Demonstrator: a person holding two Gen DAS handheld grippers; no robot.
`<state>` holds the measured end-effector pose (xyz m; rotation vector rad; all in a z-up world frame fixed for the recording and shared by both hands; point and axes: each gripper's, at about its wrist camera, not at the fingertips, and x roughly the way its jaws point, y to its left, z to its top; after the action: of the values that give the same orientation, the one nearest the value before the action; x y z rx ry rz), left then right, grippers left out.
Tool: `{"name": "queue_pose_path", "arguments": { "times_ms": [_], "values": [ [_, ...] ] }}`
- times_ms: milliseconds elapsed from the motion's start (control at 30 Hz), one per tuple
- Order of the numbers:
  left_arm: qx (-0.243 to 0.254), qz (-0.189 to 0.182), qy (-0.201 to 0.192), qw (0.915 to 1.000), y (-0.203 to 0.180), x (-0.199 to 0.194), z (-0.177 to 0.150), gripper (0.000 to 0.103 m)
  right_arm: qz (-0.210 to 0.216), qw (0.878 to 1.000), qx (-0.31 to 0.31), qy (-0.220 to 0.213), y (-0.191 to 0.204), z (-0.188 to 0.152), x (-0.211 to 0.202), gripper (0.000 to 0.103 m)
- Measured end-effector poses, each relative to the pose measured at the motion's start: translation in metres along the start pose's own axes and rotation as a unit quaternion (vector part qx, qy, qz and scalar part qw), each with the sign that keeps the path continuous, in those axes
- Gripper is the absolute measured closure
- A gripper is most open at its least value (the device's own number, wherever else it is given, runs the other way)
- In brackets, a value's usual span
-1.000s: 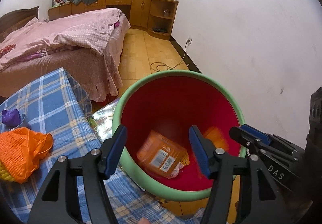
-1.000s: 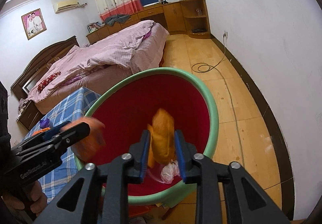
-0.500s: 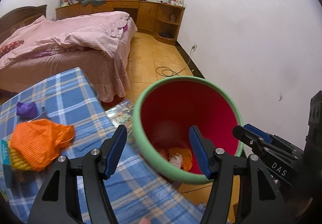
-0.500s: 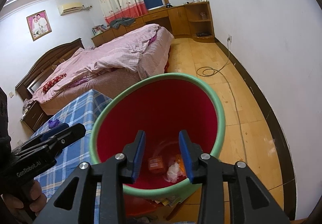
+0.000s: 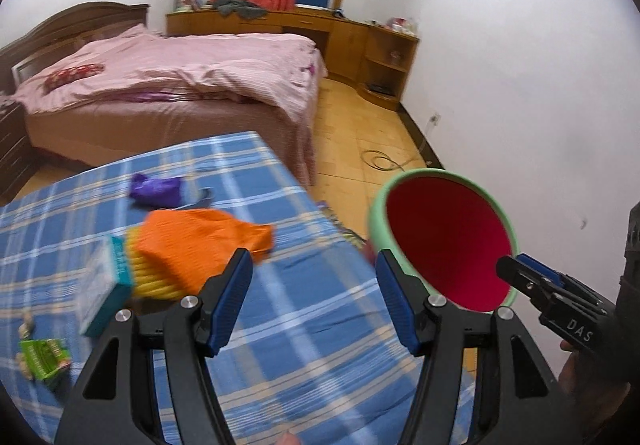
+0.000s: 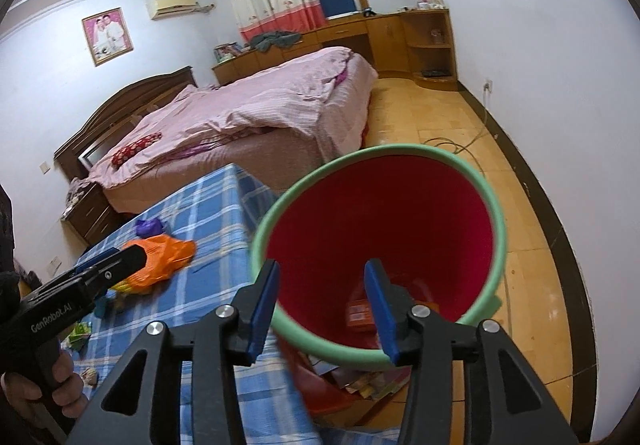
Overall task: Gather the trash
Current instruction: 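Grasp the white medicine box with the left tool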
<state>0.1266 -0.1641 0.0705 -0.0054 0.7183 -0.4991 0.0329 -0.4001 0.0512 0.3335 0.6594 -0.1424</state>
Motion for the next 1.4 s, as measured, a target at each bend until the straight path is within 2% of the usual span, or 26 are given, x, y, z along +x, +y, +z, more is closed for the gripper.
{"name": "queue_pose_path", "arguments": {
  "times_ms": [300, 433, 667, 800, 1100, 1400],
  "values": [
    [-0.019, 0.069, -0.015, 0.9973, 0.053, -0.017, -0.004, 0.038, 0.024, 0.999, -0.024, 0.011, 0.036, -0.005, 0.005, 0.049],
    [-0.004, 0.092, -0.012, 0.9956, 0.072, -0.016, -0.004, 0.026, 0.031, 0.999, -0.034, 0.018, 0.051, -0.007, 0.009, 0.044],
    [0.011, 0.132, 0.013, 0.9911, 0.106, -0.005, -0.011, 0.023, 0.039, 0.998, -0.043, 0.030, 0.069, -0.007, 0.022, 0.035],
    [0.016, 0.147, 0.027, 0.9886, 0.124, 0.005, -0.016, 0.023, 0.044, 0.997, -0.050, 0.041, 0.081, -0.008, 0.032, 0.034],
    [0.024, 0.144, 0.051, 0.9879, 0.151, 0.034, -0.014, 0.023, 0.059, 0.993, -0.071, 0.067, 0.109, -0.007, 0.058, 0.033],
    [-0.052, 0.125, 0.067, 0.9886, 0.188, 0.050, -0.009, 0.023, 0.070, 0.990, -0.085, 0.090, 0.127, -0.003, 0.086, 0.033]
  ]
}}
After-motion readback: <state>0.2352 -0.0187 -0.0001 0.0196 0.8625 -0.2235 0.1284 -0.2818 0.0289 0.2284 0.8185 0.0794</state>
